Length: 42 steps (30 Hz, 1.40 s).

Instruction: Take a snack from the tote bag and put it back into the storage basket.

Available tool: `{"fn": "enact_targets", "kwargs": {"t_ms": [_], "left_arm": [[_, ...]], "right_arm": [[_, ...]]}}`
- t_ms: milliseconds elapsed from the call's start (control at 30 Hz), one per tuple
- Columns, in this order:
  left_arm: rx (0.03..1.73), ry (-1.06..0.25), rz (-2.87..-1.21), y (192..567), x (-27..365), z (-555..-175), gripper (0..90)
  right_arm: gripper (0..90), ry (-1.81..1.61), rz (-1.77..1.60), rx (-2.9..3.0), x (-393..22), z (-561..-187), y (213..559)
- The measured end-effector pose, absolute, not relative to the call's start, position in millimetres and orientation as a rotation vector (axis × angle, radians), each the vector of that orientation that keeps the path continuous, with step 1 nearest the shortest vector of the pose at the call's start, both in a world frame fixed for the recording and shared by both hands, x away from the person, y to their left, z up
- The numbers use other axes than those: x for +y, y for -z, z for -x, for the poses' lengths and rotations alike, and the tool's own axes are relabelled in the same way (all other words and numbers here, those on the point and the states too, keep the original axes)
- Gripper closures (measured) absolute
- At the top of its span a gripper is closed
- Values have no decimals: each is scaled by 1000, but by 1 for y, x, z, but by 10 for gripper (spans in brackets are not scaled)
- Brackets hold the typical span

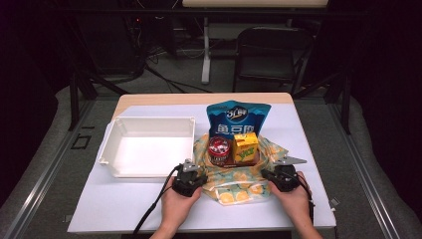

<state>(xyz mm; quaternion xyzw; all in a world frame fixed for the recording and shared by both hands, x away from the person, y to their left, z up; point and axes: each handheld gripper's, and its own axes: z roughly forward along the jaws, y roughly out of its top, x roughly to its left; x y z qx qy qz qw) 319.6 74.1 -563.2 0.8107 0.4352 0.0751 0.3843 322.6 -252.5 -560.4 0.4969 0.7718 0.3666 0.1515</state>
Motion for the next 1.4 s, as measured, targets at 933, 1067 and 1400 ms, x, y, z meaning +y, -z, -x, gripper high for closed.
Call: {"fn": "enact_targets", "kwargs": {"t_ms": [933,1067,1400], "left_arm": [[1136,-320,-1898,528,63,-331,582],[1132,-368,-1907,530,62,-332,705],[1128,-385,-1944,530,69,-330,900]], "right_arm": [[611,-1269,-1394,2001,-244,-337,532],[784,-1244,-1391,1998,-242,-336,530],[900,-1211,-1396,1974,-245,-334,528]]}}
